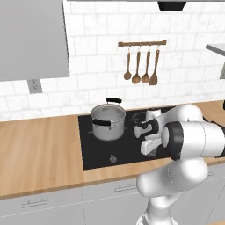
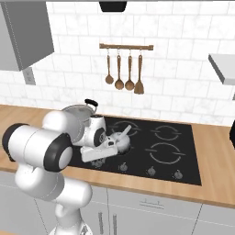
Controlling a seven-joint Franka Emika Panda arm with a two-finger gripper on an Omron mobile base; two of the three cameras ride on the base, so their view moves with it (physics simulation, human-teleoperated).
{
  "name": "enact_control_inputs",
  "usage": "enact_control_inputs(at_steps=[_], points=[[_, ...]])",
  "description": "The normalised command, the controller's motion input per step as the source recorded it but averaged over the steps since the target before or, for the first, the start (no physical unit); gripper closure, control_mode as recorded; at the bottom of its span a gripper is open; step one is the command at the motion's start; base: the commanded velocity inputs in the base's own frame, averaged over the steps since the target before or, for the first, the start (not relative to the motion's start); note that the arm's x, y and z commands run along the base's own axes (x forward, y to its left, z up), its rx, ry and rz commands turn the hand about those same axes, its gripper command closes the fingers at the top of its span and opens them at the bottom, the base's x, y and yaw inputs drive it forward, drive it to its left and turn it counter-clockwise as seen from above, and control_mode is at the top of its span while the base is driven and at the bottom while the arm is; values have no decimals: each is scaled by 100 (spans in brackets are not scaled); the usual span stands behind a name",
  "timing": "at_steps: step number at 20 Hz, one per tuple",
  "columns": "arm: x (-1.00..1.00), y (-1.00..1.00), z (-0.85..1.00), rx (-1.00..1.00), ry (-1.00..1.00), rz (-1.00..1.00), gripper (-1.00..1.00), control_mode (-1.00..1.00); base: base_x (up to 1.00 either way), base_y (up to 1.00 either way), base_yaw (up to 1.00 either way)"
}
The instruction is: Pick the kettle from the counter and place it on a stove burner. Then turn the burner on.
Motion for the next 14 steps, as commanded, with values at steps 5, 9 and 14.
enact_control_inputs(at_steps=[5, 9, 14], points=[[-11, 0, -38, 0, 0, 35, 100, -100, 0, 0, 0], [-11, 0, -37, 0, 0, 35, 100, -100, 0, 0, 0], [-17, 0, -28, 0, -1, 31, 100, -100, 0, 0, 0]])
